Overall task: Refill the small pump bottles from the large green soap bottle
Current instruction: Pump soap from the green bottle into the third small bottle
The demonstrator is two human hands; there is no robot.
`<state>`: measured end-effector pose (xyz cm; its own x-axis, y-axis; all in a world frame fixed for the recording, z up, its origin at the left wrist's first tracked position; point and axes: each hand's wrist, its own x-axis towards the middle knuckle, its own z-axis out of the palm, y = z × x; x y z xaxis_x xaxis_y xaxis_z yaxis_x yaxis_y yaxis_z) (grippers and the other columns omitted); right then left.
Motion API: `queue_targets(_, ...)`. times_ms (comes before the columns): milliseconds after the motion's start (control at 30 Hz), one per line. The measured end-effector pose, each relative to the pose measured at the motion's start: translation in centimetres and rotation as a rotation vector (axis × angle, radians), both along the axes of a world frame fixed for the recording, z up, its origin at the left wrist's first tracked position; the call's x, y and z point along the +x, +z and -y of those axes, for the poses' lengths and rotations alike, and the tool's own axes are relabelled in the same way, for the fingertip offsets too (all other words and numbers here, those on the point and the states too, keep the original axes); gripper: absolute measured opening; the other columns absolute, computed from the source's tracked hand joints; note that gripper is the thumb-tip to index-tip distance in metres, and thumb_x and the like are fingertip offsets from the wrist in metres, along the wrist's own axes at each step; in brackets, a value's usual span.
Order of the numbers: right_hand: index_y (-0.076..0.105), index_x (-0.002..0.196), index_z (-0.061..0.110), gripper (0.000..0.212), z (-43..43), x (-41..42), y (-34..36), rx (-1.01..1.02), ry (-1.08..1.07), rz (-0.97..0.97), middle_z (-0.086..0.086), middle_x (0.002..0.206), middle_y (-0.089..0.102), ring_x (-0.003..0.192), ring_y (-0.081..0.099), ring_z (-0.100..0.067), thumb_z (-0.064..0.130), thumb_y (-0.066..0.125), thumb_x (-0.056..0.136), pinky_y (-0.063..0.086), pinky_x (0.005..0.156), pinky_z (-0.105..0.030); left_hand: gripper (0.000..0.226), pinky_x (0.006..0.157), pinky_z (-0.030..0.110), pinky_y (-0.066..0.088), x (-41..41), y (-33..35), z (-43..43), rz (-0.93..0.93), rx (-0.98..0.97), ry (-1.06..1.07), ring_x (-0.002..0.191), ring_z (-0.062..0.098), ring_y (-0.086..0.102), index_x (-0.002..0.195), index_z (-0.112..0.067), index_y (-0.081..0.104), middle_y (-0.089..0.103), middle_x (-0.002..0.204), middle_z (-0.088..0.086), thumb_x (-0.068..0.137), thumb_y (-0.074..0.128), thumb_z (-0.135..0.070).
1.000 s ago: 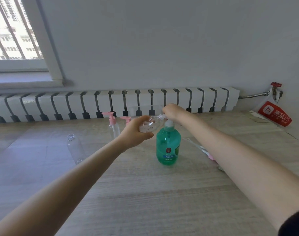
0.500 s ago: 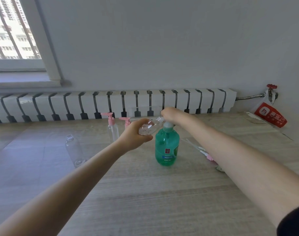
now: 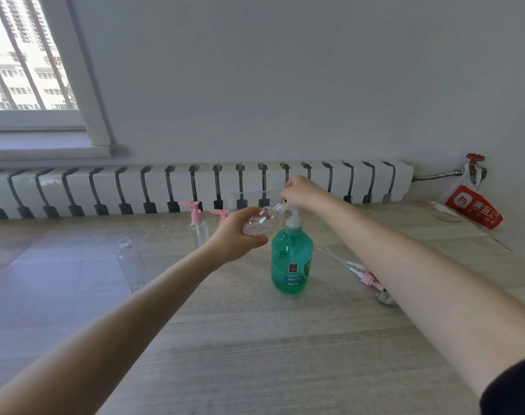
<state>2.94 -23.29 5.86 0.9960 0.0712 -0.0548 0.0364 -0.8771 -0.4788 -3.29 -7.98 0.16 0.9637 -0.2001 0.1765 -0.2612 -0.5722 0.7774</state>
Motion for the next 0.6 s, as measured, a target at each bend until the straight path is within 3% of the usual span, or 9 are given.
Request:
queue_targets(100,0.035,0.066,0.012,0.027,0.0,-0.2,-0.1,-0.022,0.004,0.006,-0.003,0.064,0.03,0.054,0.027,-0.014,0.004,0.04,0.092,0.022,0.047,-0.024,0.059,0.1,0.041,0.047,0.0,0.0,0.0,-0.008,-0.001,0.001,0.114,0.022,0.054,0.137,-0.012,0.046,0.054,0.127,0.003,0.083,0.069,-0.01)
queue_targets(333,0.034,0.061,0.01,0.037,-0.2,-0.7,-0.3,-0.134,0.04,-0.023,-0.004,0.065,0.031,0.055,0.029,-0.012,-0.002,0.032,0.096,0.025,0.051,-0.021,0.059,0.102,0.042,0.046,0.3,-0.2,0.0,-0.001,0.009,0.005,0.117,0.022,0.053,0.137,-0.011,0.046,0.053,0.132,0.006,0.082,0.069,-0.009)
queue_targets(600,0.035,0.062,0.011,0.038,-0.2,-0.8,-0.7,-0.264,0.119,-0.01,-0.003,0.067,0.032,0.057,0.029,-0.009,0.001,0.03,0.098,0.025,0.051,-0.018,0.06,0.105,0.04,0.042,0.4,-0.4,0.0,0.014,0.039,0.01,0.122,0.02,0.049,0.138,-0.013,0.043,0.051,0.134,0.004,0.084,0.068,-0.011)
